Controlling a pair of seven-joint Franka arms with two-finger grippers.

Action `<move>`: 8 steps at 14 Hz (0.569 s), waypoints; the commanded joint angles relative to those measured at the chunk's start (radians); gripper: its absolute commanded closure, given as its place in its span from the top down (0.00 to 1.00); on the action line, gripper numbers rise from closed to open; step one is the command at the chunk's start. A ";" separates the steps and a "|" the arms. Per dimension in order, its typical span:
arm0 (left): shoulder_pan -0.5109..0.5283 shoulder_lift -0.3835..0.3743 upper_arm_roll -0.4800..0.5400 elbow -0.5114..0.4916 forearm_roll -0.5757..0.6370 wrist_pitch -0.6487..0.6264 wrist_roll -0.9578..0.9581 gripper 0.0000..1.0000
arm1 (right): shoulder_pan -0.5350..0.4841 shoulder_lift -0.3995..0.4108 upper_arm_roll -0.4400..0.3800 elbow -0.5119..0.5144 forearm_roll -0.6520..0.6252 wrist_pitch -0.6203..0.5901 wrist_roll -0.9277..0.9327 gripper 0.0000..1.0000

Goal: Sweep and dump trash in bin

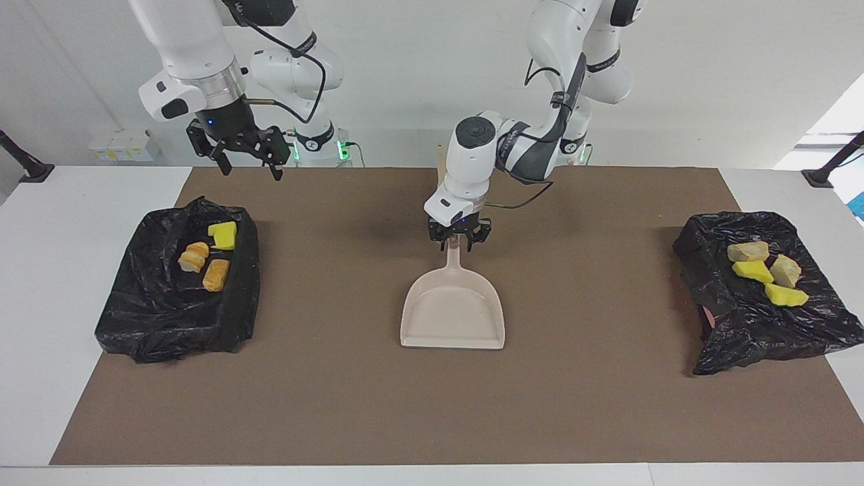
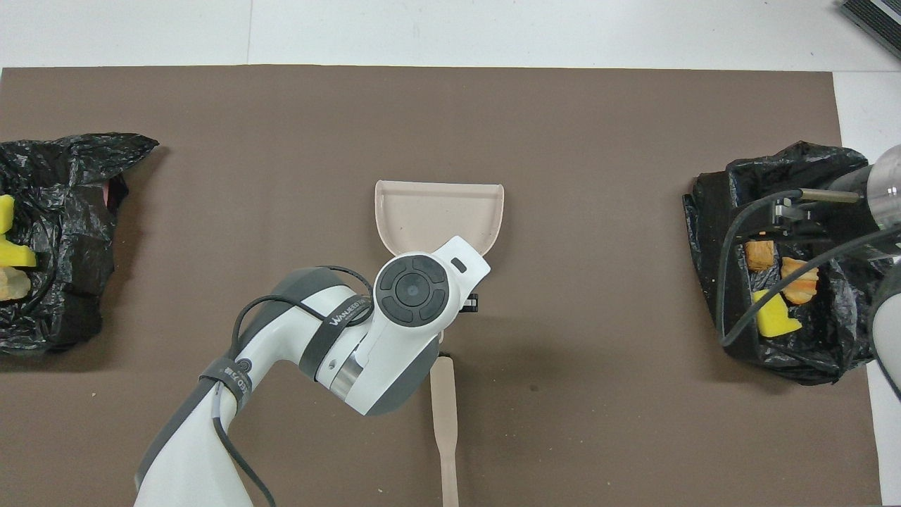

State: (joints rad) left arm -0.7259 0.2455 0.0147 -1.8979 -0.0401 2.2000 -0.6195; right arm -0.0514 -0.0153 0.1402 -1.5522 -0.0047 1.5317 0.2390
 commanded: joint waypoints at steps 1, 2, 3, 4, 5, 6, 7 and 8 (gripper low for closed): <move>0.034 -0.049 0.011 0.026 -0.014 -0.089 0.006 1.00 | -0.024 -0.011 0.013 -0.014 0.019 -0.004 -0.023 1.00; 0.069 -0.061 0.011 0.031 -0.012 -0.109 0.011 1.00 | -0.024 -0.011 0.012 -0.014 0.019 -0.004 -0.023 1.00; 0.113 -0.075 0.010 0.036 -0.006 -0.126 0.042 1.00 | -0.024 -0.011 0.012 -0.014 0.019 -0.004 -0.023 1.00; 0.146 -0.087 0.011 0.043 -0.006 -0.138 0.097 1.00 | -0.024 -0.011 0.010 -0.012 0.019 -0.004 -0.023 1.00; 0.184 -0.097 0.011 0.055 -0.004 -0.161 0.148 1.00 | -0.025 -0.011 0.010 -0.014 0.019 -0.004 -0.021 1.00; 0.225 -0.103 0.011 0.074 -0.004 -0.183 0.184 1.00 | -0.028 -0.011 0.010 -0.012 0.019 -0.002 -0.023 1.00; 0.262 -0.112 0.010 0.091 -0.004 -0.204 0.217 1.00 | -0.028 -0.009 0.010 -0.011 0.019 -0.002 -0.023 1.00; 0.293 -0.115 0.011 0.109 -0.004 -0.226 0.256 1.00 | -0.028 -0.009 0.010 -0.011 0.019 -0.002 -0.023 1.00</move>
State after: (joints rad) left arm -0.4897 0.1483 0.0358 -1.8233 -0.0398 2.0338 -0.4285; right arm -0.0590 -0.0154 0.1400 -1.5525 -0.0047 1.5303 0.2390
